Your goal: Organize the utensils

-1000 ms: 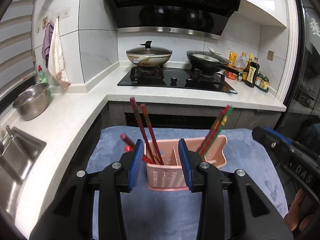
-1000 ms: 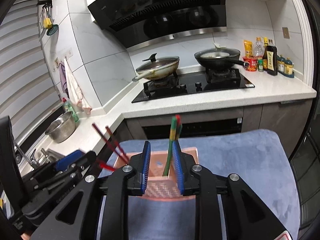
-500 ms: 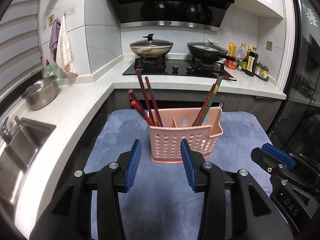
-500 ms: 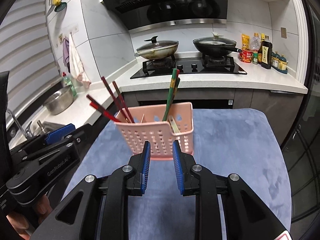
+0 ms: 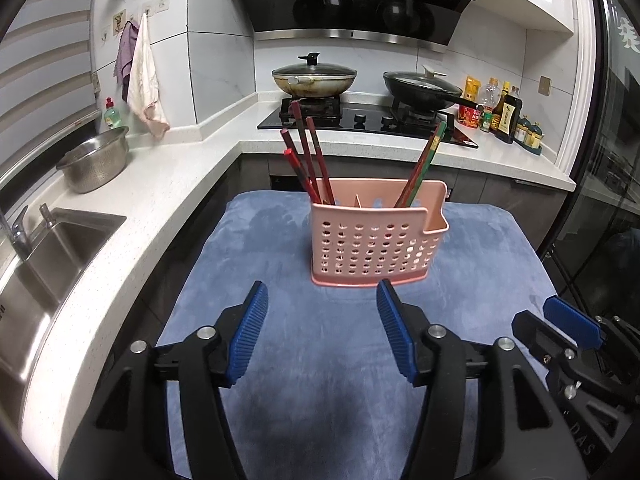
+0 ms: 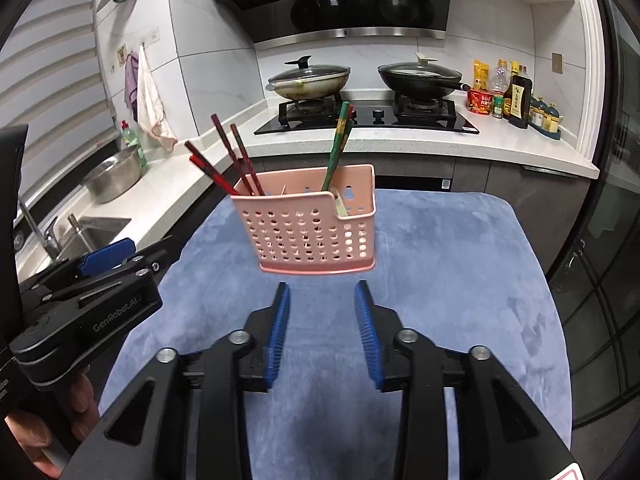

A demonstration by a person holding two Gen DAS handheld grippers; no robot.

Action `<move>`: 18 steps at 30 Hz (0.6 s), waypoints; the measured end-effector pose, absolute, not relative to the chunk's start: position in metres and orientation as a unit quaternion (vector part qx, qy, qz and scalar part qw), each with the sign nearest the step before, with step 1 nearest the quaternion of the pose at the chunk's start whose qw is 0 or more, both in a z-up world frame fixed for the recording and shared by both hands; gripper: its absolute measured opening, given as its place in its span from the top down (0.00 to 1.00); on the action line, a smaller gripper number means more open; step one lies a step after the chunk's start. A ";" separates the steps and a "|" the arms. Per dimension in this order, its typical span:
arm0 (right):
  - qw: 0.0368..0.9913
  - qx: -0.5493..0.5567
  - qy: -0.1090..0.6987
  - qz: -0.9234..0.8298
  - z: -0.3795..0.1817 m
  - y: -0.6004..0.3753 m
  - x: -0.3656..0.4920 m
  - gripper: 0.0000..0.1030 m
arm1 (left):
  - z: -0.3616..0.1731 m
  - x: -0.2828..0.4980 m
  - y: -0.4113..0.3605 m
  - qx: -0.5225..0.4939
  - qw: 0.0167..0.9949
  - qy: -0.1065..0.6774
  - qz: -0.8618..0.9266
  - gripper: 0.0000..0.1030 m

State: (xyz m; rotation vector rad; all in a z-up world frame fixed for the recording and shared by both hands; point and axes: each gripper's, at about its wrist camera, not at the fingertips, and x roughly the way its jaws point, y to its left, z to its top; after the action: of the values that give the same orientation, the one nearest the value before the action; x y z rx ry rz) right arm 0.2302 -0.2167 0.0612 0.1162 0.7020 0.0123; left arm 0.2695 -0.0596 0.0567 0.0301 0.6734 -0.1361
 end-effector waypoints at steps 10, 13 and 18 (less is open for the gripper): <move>0.937 0.048 0.345 -0.022 0.060 -0.219 0.216 0.46 | 0.049 0.253 -0.056 0.016 0.940 0.336 -0.061 0.29; 0.937 0.044 0.345 -0.029 0.059 -0.220 0.213 0.43 | 0.046 0.250 -0.056 0.016 0.939 0.339 -0.060 0.26; 0.936 0.038 0.348 -0.034 0.056 -0.220 0.211 0.37 | 0.044 0.247 -0.057 0.021 0.939 0.339 -0.054 0.13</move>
State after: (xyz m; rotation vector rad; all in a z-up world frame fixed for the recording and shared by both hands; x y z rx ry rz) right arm 0.2110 -0.2203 0.0565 0.0780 0.7109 -0.0687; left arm 0.2473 -0.0571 0.0435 0.0438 0.6919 -0.1106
